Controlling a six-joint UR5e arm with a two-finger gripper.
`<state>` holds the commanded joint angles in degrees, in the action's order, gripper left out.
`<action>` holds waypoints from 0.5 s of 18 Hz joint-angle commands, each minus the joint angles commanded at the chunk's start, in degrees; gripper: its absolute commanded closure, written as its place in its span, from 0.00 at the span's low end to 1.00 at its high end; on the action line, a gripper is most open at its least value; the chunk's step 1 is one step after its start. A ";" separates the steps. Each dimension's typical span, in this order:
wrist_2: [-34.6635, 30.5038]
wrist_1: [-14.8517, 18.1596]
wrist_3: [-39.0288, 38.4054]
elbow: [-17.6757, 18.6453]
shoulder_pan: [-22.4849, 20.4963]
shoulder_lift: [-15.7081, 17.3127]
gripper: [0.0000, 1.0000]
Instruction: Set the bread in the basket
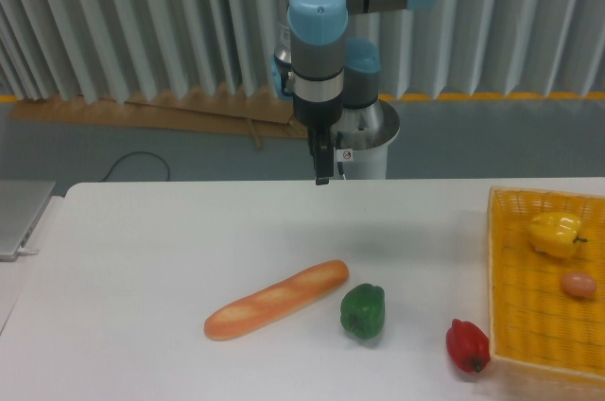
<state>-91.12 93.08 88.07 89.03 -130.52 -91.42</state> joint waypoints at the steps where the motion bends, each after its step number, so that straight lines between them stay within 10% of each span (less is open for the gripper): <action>1: -0.03 0.00 0.17 0.00 0.00 0.01 0.00; 9: -0.02 -2.11 -0.70 0.26 0.00 -0.08 0.00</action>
<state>-91.14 90.97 87.37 89.30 -130.52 -91.49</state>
